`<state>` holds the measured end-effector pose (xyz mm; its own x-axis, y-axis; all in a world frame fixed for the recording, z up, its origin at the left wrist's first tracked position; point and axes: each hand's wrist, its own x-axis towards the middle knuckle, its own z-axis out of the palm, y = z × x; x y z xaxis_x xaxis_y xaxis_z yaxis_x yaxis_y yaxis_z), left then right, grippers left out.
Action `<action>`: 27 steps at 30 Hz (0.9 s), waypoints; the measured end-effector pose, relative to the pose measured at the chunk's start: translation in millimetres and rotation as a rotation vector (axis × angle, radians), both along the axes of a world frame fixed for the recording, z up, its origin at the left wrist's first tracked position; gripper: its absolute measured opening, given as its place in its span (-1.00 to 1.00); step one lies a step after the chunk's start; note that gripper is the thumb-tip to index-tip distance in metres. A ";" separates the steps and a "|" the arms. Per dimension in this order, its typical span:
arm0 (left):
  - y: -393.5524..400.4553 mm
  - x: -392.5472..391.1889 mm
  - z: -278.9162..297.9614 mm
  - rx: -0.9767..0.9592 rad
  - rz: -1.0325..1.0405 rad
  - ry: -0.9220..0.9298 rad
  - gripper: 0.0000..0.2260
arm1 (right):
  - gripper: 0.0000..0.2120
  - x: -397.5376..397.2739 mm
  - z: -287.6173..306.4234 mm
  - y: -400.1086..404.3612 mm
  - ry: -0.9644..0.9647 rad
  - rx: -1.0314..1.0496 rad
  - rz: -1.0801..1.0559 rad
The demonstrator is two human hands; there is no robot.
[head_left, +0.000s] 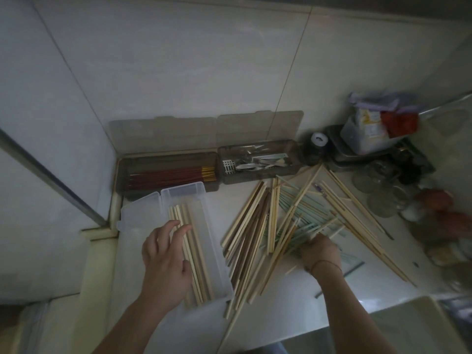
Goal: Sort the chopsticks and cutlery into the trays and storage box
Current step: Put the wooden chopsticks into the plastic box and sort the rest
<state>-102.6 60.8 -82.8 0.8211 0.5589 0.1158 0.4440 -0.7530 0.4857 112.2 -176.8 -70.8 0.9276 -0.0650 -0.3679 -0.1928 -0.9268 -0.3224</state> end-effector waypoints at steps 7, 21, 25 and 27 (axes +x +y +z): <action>1.2 0.7 -0.8 -0.010 -0.004 -0.028 -0.33 | -0.83 -28.1 52.9 10.0 -0.322 0.179 0.223; -3.0 -2.6 -1.2 -0.151 0.061 -0.207 -0.28 | -0.85 -105.3 57.7 129.1 -0.693 0.625 0.990; -2.4 -4.2 -1.0 -0.187 0.082 -0.245 -0.32 | -0.77 -107.3 28.0 132.4 -0.501 0.094 1.242; -2.0 -4.8 0.5 -0.198 0.081 -0.249 -0.29 | -0.66 -108.8 20.0 134.0 -0.371 -0.130 1.365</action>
